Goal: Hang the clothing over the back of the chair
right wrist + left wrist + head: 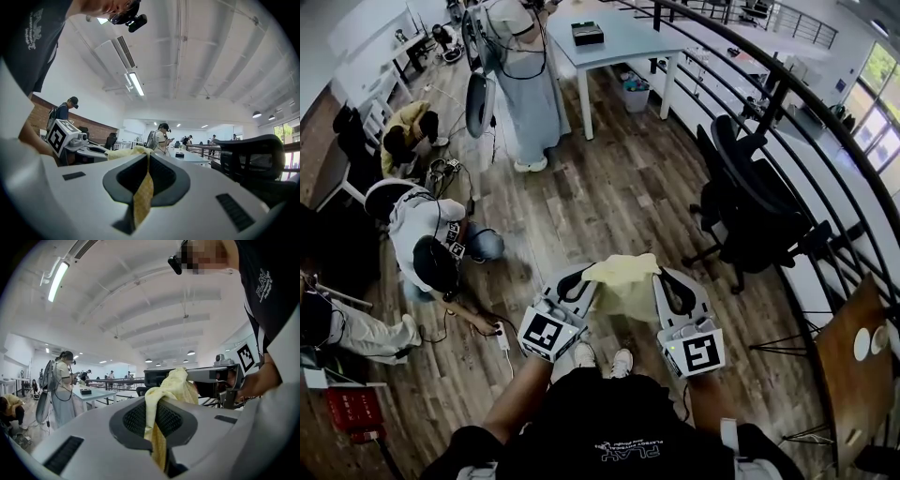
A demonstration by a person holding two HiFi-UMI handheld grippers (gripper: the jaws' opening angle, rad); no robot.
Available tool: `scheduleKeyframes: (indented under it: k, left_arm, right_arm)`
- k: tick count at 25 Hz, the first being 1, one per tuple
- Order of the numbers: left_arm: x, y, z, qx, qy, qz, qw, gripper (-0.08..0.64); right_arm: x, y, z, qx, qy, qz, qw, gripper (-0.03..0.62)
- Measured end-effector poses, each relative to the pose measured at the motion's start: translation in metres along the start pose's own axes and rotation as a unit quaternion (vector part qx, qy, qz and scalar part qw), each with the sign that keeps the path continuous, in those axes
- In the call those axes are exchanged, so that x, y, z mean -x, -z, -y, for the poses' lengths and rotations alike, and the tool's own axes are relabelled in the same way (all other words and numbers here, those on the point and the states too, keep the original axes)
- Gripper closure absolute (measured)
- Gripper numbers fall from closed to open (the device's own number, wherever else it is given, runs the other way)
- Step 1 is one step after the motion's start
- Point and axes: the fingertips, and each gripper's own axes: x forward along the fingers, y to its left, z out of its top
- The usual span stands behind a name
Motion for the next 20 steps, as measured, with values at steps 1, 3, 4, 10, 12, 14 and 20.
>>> scheduleKeyframes:
  k: [1,3,4,10,12,14,20]
  left_arm:
    - [-0.003,-0.001,-0.003,0.001,0.001,0.002,1.0000,0.535]
    - [-0.009,-0.005,-0.010,0.001,0.006,0.006,1.0000,0.535]
    - [-0.012,-0.006,-0.013,0.000,0.010,0.007,0.9999,0.535]
    - [-0.043,-0.004,-0.027,-0.007,0.063,0.004,0.9980,0.535]
    - [-0.056,-0.013,-0.030,-0.010,0.087,0.012,0.9961,0.535]
    - [-0.064,-0.022,-0.036,-0.001,0.100,0.014,0.9949,0.535]
    - [-0.087,-0.025,-0.056,0.006,0.142,0.035,0.9892,0.535]
  right_arm:
    - [-0.003,-0.002,0.002,0.001,0.002,0.001,1.000,0.565]
    - [-0.010,-0.004,0.006,0.002,0.008,0.000,1.000,0.565]
    - [-0.014,-0.004,0.008,0.002,0.012,-0.001,1.000,0.565]
    - [-0.040,-0.007,0.024,0.009,0.039,-0.001,0.999,0.565]
    - [-0.050,-0.011,0.030,0.021,0.052,-0.001,0.998,0.565]
    - [-0.058,-0.017,0.035,0.027,0.067,0.002,0.997,0.565]
    - [-0.073,-0.020,0.049,0.037,0.115,-0.005,0.993,0.565]
